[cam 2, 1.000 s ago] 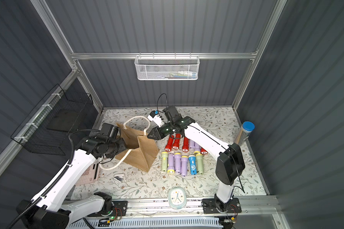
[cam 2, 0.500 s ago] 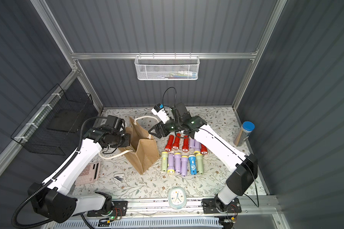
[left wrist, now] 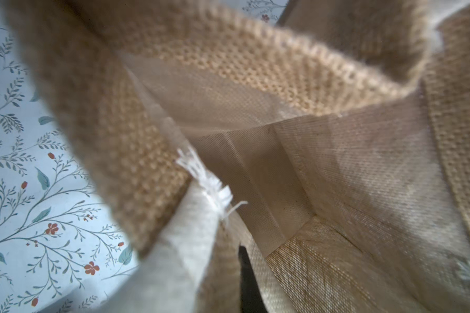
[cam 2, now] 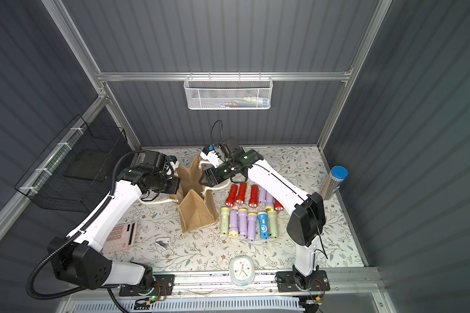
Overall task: Put the flashlights into the tote bags
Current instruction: Adjust the canvas bag at the center of the board.
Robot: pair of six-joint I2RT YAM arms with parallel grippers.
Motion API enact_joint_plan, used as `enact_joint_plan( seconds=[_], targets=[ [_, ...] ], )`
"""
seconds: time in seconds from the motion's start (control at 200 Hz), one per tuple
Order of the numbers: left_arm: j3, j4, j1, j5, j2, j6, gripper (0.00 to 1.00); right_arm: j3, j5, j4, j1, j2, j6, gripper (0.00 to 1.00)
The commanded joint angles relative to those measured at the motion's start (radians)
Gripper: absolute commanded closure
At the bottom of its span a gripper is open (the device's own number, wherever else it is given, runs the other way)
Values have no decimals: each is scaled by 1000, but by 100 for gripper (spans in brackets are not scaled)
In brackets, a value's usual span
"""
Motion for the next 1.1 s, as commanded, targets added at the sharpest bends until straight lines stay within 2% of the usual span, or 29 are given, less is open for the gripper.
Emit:
enact_joint_plan(
  seconds=[0.0, 0.365, 0.48, 0.575, 0.66, 0.74, 0.81, 0.891, 0.961, 0.991, 1.096],
  targets=[
    [38, 47, 16, 57, 18, 45, 100, 23, 23, -55, 5, 5, -6, 31],
    [63, 43, 16, 167, 89, 198, 100, 137, 54, -48, 4, 119, 35, 32],
    [125, 14, 16, 195, 109, 241, 100, 174, 68, -56, 4, 148, 42, 31],
    [129, 7, 16, 225, 108, 272, 100, 192, 86, -70, 4, 182, 51, 35],
    [130, -5, 18, 224, 107, 298, 100, 194, 100, -82, 4, 201, 57, 45],
    [138, -27, 28, 215, 118, 302, 100, 190, 119, -100, 4, 204, 62, 64],
    [149, -55, 52, 249, 135, 306, 100, 178, 141, -111, 4, 195, 66, 77],
    [155, -72, 61, 226, 145, 318, 100, 157, 176, -131, 4, 173, 74, 91],
    [167, -102, 82, 202, 154, 319, 100, 135, 199, -142, 3, 150, 83, 96],
    [171, -110, 96, 188, 157, 312, 99, 121, 248, -146, 3, 136, 88, 97],
    [182, -122, 184, 144, 171, 254, 99, 73, 278, -143, -6, 89, 117, 100]
  ],
)
